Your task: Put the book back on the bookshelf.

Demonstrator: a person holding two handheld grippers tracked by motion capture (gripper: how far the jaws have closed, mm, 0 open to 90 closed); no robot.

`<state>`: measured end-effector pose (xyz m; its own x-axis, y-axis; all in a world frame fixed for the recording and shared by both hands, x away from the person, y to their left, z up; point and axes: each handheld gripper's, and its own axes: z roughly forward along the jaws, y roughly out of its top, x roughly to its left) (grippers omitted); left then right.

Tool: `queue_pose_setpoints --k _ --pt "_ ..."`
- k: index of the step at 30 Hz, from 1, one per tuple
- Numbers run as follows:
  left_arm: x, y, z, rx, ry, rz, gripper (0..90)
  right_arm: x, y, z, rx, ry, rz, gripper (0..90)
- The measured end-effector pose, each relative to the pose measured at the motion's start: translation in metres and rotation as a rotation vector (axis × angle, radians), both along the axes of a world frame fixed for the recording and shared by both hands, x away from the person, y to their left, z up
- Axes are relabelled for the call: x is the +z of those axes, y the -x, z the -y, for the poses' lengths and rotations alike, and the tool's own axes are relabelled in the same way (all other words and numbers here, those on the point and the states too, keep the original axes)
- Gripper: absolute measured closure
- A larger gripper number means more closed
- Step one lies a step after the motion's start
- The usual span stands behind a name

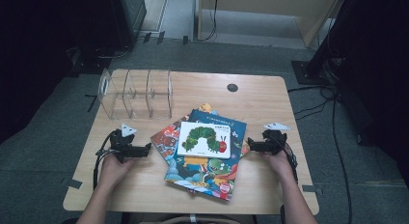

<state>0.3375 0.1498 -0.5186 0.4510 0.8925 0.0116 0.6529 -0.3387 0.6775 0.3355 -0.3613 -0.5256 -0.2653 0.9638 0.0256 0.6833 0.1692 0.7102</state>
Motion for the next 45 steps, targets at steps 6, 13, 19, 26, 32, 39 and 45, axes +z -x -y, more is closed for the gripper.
queue_pose_setpoints --k 6,13,19,26,32,39,45 --pt "0.0 0.0 -0.001 -0.009 -0.002 0.001 0.0 0.0 0.001 0.0 0.012 -0.003 0.001 0.9" --pt "0.0 0.0 -0.001 -0.01 0.0 0.001 0.0 0.0 0.001 0.0 0.014 -0.003 0.004 1.1" --pt "0.0 0.0 -0.001 -0.006 0.0 0.002 0.0 0.0 0.001 0.0 0.014 -0.002 0.003 1.1" --pt "0.0 0.0 -0.001 -0.002 0.0 0.001 0.0 0.0 0.001 0.0 0.009 -0.004 0.003 1.1" --pt "0.0 0.003 0.003 0.028 0.0 0.003 0.0 0.0 0.002 0.0 0.01 -0.004 0.005 1.3" --pt "0.005 0.003 0.0 -0.016 0.035 -0.055 0.0 0.004 0.004 0.002 0.026 -0.036 -0.003 11.2" --pt "0.014 0.006 0.001 -0.038 0.031 -0.049 13.6 0.01 0.005 0.003 0.033 -0.064 -0.031 18.7"
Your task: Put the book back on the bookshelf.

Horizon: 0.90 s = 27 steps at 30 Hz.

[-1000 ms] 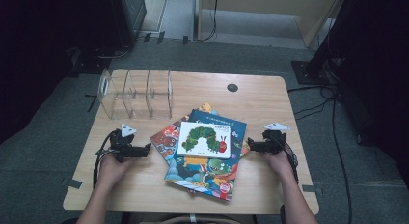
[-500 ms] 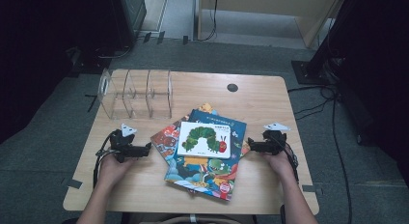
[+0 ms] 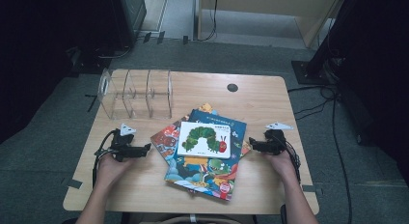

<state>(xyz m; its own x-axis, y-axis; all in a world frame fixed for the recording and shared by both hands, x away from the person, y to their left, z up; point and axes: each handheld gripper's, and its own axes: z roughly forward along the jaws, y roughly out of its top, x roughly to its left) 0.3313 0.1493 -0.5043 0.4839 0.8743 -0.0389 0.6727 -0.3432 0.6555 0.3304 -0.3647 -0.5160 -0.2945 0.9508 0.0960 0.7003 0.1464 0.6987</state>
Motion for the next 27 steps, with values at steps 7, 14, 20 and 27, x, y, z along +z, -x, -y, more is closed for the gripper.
queue_pose_setpoints --k 7,14,20,27 --pt "0.014 0.006 0.005 -0.075 0.012 0.034 28.4 0.011 0.005 -0.001 0.003 0.034 0.034 25.8" --pt "0.019 -0.001 0.007 -0.114 0.101 -0.062 34.5 0.03 0.011 -0.009 0.062 0.011 0.09 32.7" --pt "0.027 0.002 0.009 -0.139 0.149 -0.028 46.1 0.034 0.01 -0.02 0.097 -0.029 0.069 38.1" --pt "0.034 0.003 0.028 -0.204 0.137 -0.017 51.9 0.04 0.009 -0.042 0.16 -0.042 0.071 49.0"
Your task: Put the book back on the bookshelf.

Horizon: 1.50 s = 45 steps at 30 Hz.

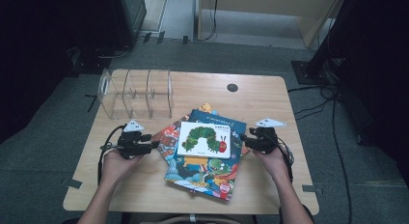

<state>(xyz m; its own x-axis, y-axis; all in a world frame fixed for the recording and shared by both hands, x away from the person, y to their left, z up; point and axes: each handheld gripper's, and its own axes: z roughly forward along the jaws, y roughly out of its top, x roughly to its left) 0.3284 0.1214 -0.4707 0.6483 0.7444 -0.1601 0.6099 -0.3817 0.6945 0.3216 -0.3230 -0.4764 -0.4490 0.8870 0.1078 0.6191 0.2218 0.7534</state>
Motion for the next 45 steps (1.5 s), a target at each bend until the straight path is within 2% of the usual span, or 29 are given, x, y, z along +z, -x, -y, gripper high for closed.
queue_pose_setpoints --k 2,6,10,11,16,18,19,20,21,22,24,25,29,31,36,40,45 --pt "0.002 -0.003 0.004 -0.01 0.002 0.007 54.1 -0.001 -0.001 -0.004 0.013 -0.003 -0.016 51.7" --pt "0.002 -0.007 0.01 -0.001 0.009 0.019 54.5 -0.002 -0.002 -0.01 0.035 0.0 -0.034 55.6" --pt "0.001 -0.012 0.02 -0.015 -0.035 0.021 62.3 -0.002 -0.004 -0.014 0.046 0.004 -0.03 62.2" --pt "0.001 -0.012 0.022 -0.015 -0.034 0.022 64.2 -0.003 -0.004 -0.015 0.048 0.003 -0.029 65.3" --pt "0.002 -0.014 0.03 -0.041 0.011 0.016 75.3 -0.006 -0.009 -0.015 0.033 -0.02 -0.04 73.4" --pt "0.001 -0.017 0.033 -0.049 0.035 -0.011 75.6 -0.006 -0.01 -0.017 0.028 -0.029 -0.042 78.4" --pt "0.001 -0.017 0.033 -0.049 0.035 -0.011 76.1 -0.006 -0.011 -0.018 0.022 -0.033 -0.044 80.2" --pt "-0.001 -0.018 0.036 -0.053 0.046 -0.03 76.1 -0.006 -0.012 -0.019 0.024 -0.032 -0.043 81.7" --pt "-0.001 -0.018 0.036 -0.053 0.046 -0.03 76.1 -0.006 -0.012 -0.019 0.024 -0.032 -0.043 81.7" --pt "-0.003 -0.016 0.041 -0.07 0.013 -0.032 76.1 -0.007 -0.015 -0.022 0.026 -0.019 -0.061 83.2" --pt "-0.003 -0.015 0.043 -0.077 0.004 -0.028 76.1 -0.007 -0.015 -0.024 0.025 -0.018 -0.071 83.9" --pt "-0.003 -0.014 0.046 -0.084 0.007 -0.024 76.1 -0.009 -0.016 -0.027 0.038 -0.003 -0.074 84.1" --pt "-0.005 -0.014 0.049 -0.095 0.008 -0.037 76.1 -0.009 -0.018 -0.031 0.049 -0.004 -0.069 84.7" --pt "-0.007 -0.013 0.053 -0.104 -0.008 -0.046 75.9 -0.009 -0.019 -0.037 0.066 0.004 -0.063 85.1" --pt "-0.009 -0.012 0.058 -0.115 -0.015 -0.049 75.3 -0.008 -0.02 -0.038 0.056 0.035 -0.055 86.1" --pt "-0.01 -0.011 0.061 -0.125 -0.026 -0.048 75.4 -0.009 -0.021 -0.033 0.049 0.0 -0.071 86.8" --pt "-0.01 -0.009 0.06 -0.12 -0.009 -0.054 76.4 -0.009 -0.021 -0.039 0.076 0.017 -0.058 87.1"
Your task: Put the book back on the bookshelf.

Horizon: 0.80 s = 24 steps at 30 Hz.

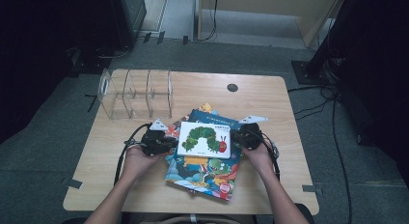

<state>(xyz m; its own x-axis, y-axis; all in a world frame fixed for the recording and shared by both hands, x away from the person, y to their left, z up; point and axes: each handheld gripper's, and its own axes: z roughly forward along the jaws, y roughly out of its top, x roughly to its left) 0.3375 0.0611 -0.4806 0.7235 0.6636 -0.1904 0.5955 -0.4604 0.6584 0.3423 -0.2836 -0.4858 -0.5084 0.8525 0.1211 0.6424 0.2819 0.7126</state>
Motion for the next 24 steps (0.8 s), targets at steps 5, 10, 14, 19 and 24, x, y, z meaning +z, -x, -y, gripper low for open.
queue_pose_setpoints --k 5,10,14,19,24 --pt "0.0 0.004 0.0 0.004 0.007 -0.009 77.7 0.0 0.0 -0.004 0.008 0.024 0.016 90.0" --pt "0.001 0.011 -0.002 0.007 0.014 -0.028 77.3 0.0 -0.003 -0.007 0.01 0.024 0.019 90.0" --pt "0.002 0.018 -0.005 0.007 0.019 -0.031 74.5 0.0 -0.007 -0.013 0.023 0.034 0.03 90.0" --pt "0.003 0.027 -0.008 0.016 0.0 -0.013 71.7 0.0 -0.014 -0.021 0.048 0.039 0.028 90.0" --pt "0.004 0.036 -0.01 0.02 -0.003 -0.013 71.4 0.0 -0.019 -0.029 0.057 0.043 0.031 90.0"
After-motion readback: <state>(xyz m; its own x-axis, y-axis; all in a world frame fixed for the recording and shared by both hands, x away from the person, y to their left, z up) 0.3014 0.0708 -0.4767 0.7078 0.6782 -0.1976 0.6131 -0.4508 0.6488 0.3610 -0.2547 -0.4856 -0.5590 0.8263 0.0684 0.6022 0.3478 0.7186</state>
